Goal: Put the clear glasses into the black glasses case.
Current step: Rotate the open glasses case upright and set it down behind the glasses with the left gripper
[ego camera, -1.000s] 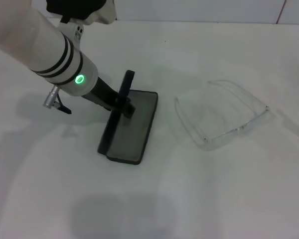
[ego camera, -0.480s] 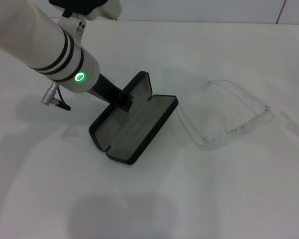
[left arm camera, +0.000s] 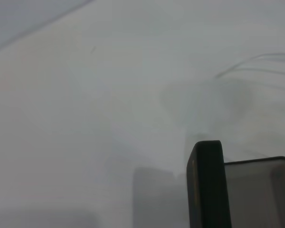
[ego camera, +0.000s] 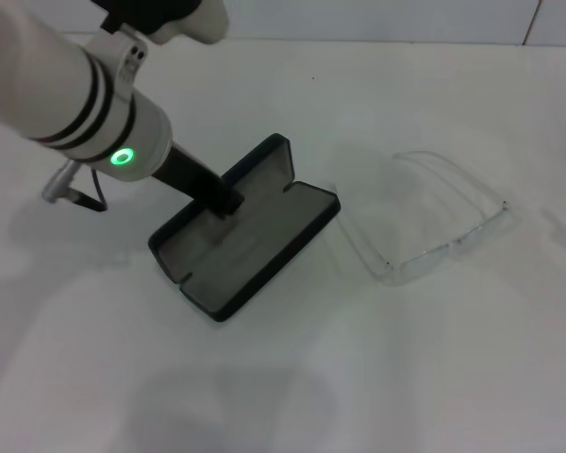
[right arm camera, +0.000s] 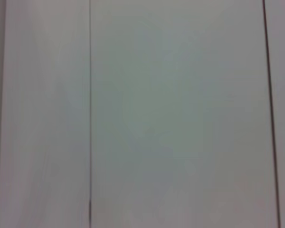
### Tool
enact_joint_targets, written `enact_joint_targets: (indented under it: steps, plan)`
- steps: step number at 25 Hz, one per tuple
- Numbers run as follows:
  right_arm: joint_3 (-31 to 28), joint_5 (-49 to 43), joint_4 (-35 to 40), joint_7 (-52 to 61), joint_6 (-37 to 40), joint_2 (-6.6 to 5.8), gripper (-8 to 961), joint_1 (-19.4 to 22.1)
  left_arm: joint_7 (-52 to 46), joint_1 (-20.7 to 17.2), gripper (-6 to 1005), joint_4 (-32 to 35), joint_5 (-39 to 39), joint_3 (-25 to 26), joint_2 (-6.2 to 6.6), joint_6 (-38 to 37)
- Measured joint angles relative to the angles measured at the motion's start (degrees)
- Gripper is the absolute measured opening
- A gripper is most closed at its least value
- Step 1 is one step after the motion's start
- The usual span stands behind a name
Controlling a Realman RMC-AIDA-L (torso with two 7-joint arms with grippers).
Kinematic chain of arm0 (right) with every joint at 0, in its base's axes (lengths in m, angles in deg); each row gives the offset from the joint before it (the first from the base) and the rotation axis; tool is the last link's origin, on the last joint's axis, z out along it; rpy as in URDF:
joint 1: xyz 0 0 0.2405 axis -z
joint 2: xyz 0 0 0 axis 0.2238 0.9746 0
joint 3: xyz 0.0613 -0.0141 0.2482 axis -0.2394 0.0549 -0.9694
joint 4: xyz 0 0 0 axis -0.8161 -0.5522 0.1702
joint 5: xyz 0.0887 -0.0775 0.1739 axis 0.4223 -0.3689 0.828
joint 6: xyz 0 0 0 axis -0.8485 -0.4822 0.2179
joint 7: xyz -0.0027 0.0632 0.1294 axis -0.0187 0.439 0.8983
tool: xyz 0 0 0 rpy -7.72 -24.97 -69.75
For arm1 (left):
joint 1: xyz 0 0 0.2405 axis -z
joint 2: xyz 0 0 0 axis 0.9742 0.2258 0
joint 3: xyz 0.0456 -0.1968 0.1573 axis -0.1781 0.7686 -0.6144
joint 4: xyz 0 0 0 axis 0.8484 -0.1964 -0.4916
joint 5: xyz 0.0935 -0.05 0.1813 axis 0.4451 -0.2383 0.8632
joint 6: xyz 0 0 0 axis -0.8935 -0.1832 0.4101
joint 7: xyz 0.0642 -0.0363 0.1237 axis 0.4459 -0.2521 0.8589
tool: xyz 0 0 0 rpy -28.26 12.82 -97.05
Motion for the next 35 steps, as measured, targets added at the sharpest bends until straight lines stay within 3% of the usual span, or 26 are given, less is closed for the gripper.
enact_joint_targets:
  steps: [3,4,8,12,20,31,35]
  plan:
    - [0.00,2.46,0.02,-0.01,0.09,0.23,860,0.58,9.41,-5.67,196,9.30,0.80,-2.33,0.10,-1.50]
    - [0.00,2.46,0.02,-0.01,0.09,0.23,860,0.58,9.41,-5.67,196,9.30,0.80,-2.33,0.10,-1.50]
    - [0.00,4.28,0.05,-0.01,0.57,0.46,860,0.95,22.42,-12.85,195,16.40,1.30,-5.94,0.02,-1.13]
    - [0.00,5.43,0.07,0.25,1.81,0.55,860,1.27,32.66,-19.20,195,20.24,1.05,-11.43,-0.12,4.13]
    - [0.00,5.61,0.22,0.40,2.56,0.85,860,1.63,35.85,-18.66,195,16.76,1.93,-18.84,-0.10,11.00]
    - [0.00,5.67,0.19,0.08,4.26,1.29,860,4.27,34.89,-8.20,196,4.11,2.52,-25.98,-0.51,20.26]
    - [0.00,5.67,0.19,0.07,4.49,1.36,860,4.79,33.21,-6.30,195,2.76,2.56,-26.62,-0.53,22.15]
